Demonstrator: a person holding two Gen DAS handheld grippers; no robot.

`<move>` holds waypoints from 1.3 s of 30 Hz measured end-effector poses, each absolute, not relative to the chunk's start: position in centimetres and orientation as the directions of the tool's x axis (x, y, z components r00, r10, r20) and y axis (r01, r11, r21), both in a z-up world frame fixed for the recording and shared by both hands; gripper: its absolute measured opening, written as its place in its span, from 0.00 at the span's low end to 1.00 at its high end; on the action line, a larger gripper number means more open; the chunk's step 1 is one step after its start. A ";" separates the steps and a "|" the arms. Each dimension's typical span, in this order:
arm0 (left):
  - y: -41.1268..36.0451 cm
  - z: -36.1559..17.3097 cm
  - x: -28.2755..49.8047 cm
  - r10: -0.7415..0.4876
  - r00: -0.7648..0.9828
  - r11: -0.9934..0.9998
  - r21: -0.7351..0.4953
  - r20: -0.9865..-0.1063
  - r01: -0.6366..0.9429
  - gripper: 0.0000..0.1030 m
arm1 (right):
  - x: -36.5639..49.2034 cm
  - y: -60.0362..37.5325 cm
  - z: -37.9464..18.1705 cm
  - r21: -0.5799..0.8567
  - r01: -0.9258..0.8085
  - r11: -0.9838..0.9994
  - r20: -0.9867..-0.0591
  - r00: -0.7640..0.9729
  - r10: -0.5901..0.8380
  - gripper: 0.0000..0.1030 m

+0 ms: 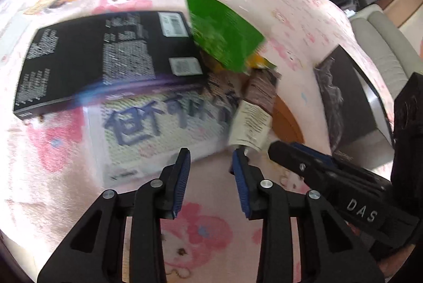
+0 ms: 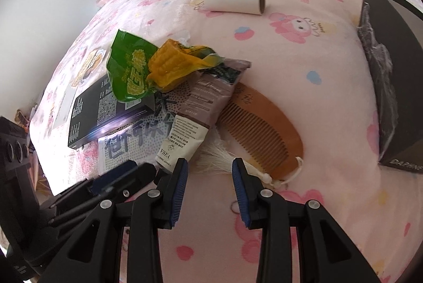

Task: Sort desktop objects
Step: 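Move the left tool over the pile toward the hand cream tube, then close the left gripper on the cap end of the hand cream tube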

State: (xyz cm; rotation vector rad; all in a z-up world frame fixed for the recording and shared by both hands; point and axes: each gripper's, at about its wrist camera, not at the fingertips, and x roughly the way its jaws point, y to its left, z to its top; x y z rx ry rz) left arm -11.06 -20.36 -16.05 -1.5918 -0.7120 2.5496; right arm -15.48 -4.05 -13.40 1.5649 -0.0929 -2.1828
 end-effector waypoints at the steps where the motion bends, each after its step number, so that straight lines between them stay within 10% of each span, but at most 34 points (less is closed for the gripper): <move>1: -19.9 -16.2 -11.1 0.297 -0.462 -0.891 -0.416 -0.836 0.180 0.31 | -15.4 -3.7 -13.2 0.310 0.312 -0.898 -0.881 -0.261 -0.395 0.30; 21: -23.8 -15.6 -8.8 0.230 -0.470 -0.885 -0.384 -0.852 0.264 0.31 | -16.3 -7.0 -16.2 0.349 0.368 -0.862 -0.885 -0.174 -0.432 0.44; 23: -24.2 -15.4 -8.5 0.226 -0.473 -0.883 -0.384 -0.852 0.270 0.31 | -16.2 -6.5 -16.4 0.359 0.351 -0.865 -0.878 -0.186 -0.440 0.25; 39: -17.7 -17.0 -11.9 0.451 -0.414 -0.823 -0.548 -0.791 0.150 0.31 | -11.4 3.8 -15.6 0.339 0.323 -0.884 -0.902 -0.157 -0.403 0.22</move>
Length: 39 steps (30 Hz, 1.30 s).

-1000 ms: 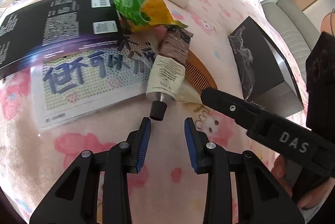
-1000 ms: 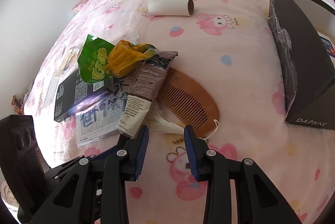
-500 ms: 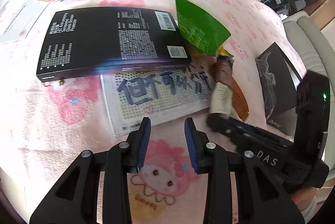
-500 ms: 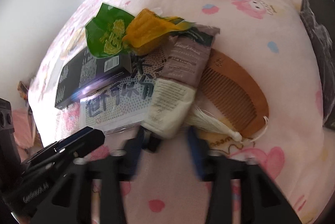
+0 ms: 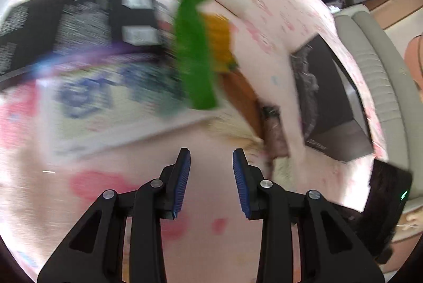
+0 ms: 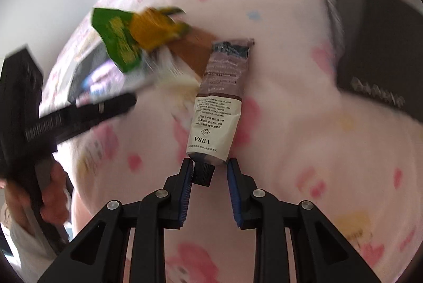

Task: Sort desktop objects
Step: 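Close the left gripper on the cap end of the hand cream tube, then lift the hand cream tube out of the pile with the left gripper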

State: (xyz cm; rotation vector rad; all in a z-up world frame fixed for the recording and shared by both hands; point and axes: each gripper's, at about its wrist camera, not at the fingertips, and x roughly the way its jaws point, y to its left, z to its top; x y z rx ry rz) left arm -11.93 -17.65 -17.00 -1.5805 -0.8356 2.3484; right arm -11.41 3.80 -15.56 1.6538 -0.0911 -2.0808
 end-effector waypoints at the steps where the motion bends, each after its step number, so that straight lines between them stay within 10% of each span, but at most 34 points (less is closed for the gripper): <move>1: -16.5 -17.2 -12.4 0.470 -0.400 -0.820 -0.557 -0.787 0.132 0.31 | -11.1 4.5 -15.7 0.335 0.316 -0.888 -0.905 -0.155 -0.397 0.22; 12: -8.8 -18.8 -16.0 0.506 -0.317 -0.832 -0.551 -0.802 0.065 0.39 | -10.3 6.9 -13.8 0.367 0.316 -0.875 -0.881 -0.185 -0.436 0.22; 15: -8.4 -18.7 -15.9 0.508 -0.333 -0.823 -0.562 -0.795 0.085 0.24 | -10.2 6.2 -15.0 0.367 0.331 -0.869 -0.889 -0.150 -0.433 0.23; 39: -12.8 -17.5 -9.8 0.458 -0.440 -0.770 -0.592 -0.772 0.237 0.11 | -8.4 7.5 -14.1 0.416 0.294 -0.860 -0.857 -0.188 -0.479 0.22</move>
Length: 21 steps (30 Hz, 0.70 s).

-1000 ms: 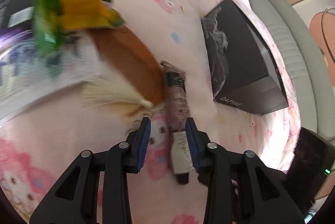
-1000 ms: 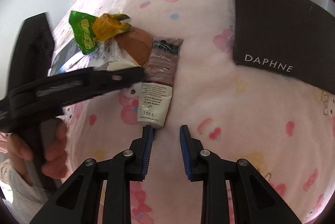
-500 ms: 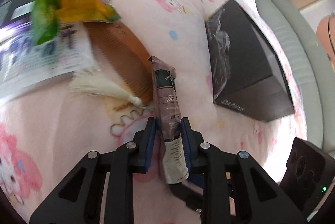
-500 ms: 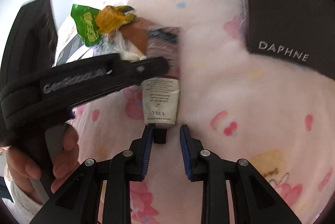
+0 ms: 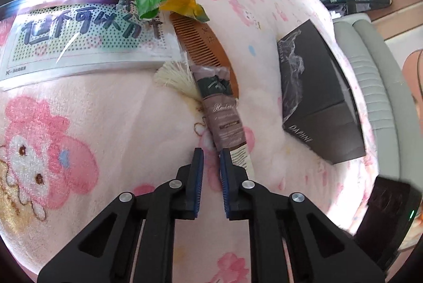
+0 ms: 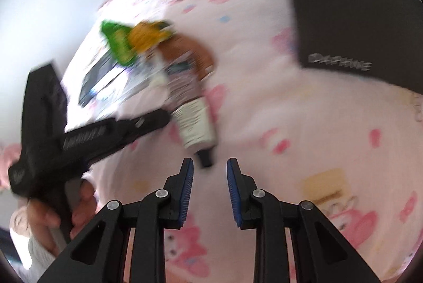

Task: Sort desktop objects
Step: 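Lift the hand cream tube out of the pile with the left gripper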

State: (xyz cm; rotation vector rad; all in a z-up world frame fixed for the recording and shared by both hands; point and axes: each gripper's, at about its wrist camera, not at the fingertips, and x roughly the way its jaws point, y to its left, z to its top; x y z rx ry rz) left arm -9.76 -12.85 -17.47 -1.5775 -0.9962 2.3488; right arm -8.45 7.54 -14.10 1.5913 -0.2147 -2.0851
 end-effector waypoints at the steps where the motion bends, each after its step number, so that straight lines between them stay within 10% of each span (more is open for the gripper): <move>1: -12.8 -17.2 -9.8 0.454 -0.443 -0.774 -0.588 -0.773 0.234 0.11 | -8.1 7.1 -14.2 0.418 0.307 -0.855 -0.857 -0.178 -0.483 0.22; 14: -12.7 -17.8 -10.0 0.451 -0.418 -0.785 -0.573 -0.789 0.234 0.12 | -9.0 7.4 -15.8 0.332 0.248 -0.910 -0.885 -0.253 -0.392 0.22; 21: -12.2 -18.0 -12.4 0.506 -0.413 -0.764 -0.616 -0.757 0.194 0.48 | -10.1 10.1 -15.0 0.313 0.172 -0.934 -0.886 -0.301 -0.353 0.22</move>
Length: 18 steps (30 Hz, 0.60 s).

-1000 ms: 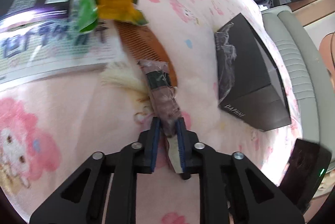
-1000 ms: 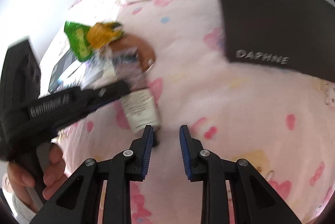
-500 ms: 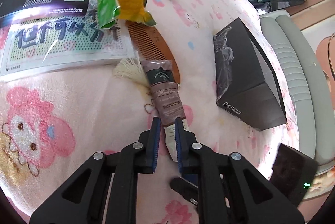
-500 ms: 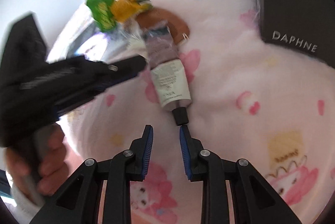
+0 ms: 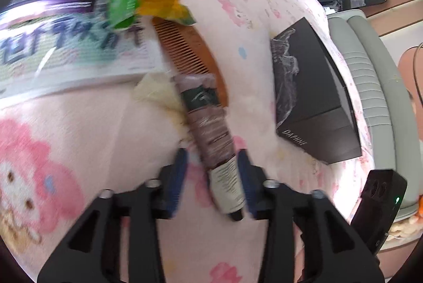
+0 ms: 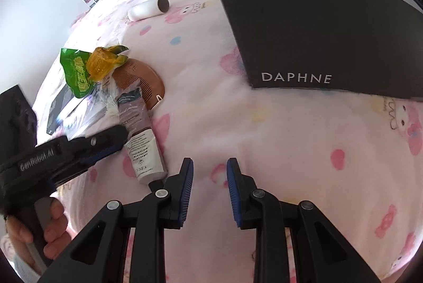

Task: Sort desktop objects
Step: 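Lift the hand cream tube out of the pile with the left gripper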

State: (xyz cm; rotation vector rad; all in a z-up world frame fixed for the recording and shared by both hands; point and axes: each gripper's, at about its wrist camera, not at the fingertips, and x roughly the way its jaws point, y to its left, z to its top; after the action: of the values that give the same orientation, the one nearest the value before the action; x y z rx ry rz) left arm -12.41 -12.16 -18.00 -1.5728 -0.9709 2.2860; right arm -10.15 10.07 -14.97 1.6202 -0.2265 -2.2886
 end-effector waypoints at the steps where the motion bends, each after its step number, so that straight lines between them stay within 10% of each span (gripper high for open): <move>1: -12.0 -18.2 -12.9 0.507 -0.411 -0.765 -0.616 -0.757 0.191 0.49 | -10.1 10.0 -14.8 0.328 0.183 -0.927 -0.884 -0.287 -0.370 0.22; 18: -13.7 -17.9 -10.5 0.473 -0.477 -0.694 -0.647 -0.740 0.316 0.24 | -8.4 6.5 -15.9 0.332 0.291 -0.897 -0.895 -0.203 -0.397 0.22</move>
State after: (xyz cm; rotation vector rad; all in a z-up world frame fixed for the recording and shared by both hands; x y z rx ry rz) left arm -10.48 -13.74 -17.87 -1.5477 -1.1798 2.3338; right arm -8.43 6.50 -15.87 1.6324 -0.1239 -2.1384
